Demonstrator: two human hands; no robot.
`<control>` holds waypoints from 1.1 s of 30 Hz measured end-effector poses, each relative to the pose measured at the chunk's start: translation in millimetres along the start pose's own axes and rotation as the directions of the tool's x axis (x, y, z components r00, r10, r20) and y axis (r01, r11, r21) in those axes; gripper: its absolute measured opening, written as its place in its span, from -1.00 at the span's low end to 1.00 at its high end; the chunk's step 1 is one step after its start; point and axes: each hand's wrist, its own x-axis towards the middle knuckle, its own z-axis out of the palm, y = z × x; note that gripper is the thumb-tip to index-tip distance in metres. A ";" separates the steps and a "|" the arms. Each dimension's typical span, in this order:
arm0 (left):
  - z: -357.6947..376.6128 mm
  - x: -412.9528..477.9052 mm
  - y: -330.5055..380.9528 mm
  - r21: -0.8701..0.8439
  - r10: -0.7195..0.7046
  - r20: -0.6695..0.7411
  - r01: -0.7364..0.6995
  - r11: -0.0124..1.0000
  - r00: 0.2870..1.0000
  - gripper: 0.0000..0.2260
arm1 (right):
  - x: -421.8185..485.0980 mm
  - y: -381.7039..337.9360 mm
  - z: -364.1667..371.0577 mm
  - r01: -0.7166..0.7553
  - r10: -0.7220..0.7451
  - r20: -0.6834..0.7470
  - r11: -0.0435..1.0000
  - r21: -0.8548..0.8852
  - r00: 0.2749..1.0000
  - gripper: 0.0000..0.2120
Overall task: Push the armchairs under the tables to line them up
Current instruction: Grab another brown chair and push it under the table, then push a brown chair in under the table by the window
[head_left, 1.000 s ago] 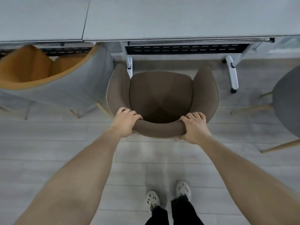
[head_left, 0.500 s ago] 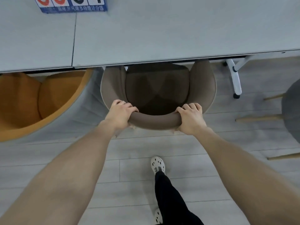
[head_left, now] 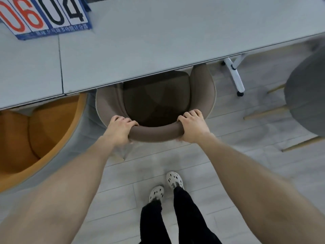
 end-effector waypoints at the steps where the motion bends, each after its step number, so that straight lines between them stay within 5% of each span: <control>1: -6.2 -1.5 2.6 0.003 0.003 0.061 -0.004 1.000 0.998 -0.28 | -5.7 -2.1 -1.8 0.002 -0.002 0.011 1.000 -0.004 1.000 -0.28; 5: -40.1 -15.1 34.2 0.025 -0.002 0.187 -0.003 1.000 0.982 -0.11 | -52.1 -9.6 -12.6 -0.042 0.049 -0.037 0.986 0.159 0.998 -0.29; 9: -69.5 -22.0 85.0 -0.038 0.090 0.149 -0.085 0.996 0.985 -0.25 | -128.2 13.6 -3.6 -0.251 0.253 0.036 0.910 0.331 0.967 -0.45; 18: -153.9 53.7 283.0 0.096 0.374 0.076 -0.380 0.920 0.924 -0.46 | -312.7 170.7 33.9 -0.654 0.637 0.219 0.600 0.461 0.739 -0.40; 25: -175.1 132.8 496.2 0.172 0.462 0.125 -0.478 0.861 0.878 -0.47 | -394.4 335.4 56.5 -0.705 0.726 0.222 0.470 0.532 0.651 -0.41; 33: -196.6 190.5 665.0 0.163 0.525 0.114 -0.537 0.828 0.844 -0.47 | -429.4 489.4 54.3 -0.700 0.739 0.181 0.486 0.523 0.649 -0.44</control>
